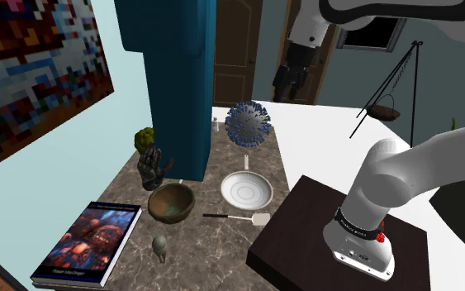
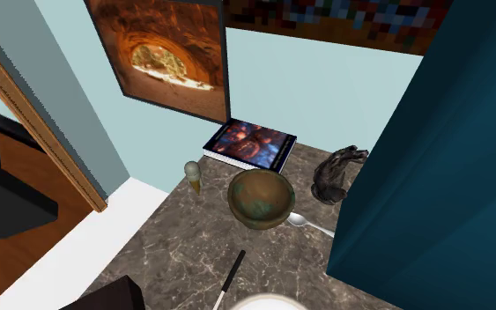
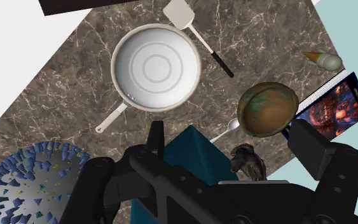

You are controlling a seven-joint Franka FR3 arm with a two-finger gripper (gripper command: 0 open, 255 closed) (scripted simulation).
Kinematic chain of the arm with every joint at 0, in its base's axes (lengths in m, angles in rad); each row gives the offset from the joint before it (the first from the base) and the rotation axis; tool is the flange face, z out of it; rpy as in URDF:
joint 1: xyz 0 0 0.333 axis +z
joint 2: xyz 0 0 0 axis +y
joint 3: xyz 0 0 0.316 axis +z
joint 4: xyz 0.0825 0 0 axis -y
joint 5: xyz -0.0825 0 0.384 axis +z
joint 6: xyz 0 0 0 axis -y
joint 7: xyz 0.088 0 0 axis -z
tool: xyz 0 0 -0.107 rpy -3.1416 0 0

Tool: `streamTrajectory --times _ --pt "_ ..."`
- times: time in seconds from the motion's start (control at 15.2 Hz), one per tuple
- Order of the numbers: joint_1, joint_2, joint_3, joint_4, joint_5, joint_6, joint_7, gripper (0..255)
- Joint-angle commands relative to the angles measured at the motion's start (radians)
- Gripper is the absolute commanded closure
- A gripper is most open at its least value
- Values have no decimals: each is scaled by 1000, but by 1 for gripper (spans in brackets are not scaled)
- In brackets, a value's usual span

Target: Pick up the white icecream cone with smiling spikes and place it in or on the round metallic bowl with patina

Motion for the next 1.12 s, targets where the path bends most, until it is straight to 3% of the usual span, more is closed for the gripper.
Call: streamTrajectory --times 0.0,0.53,1.06 --pt "0 0 0 0 0 0 0 0" --pt "62 65 94 -164 101 249 64 0" --pt "140 231 194 -245 211 524 111 0"
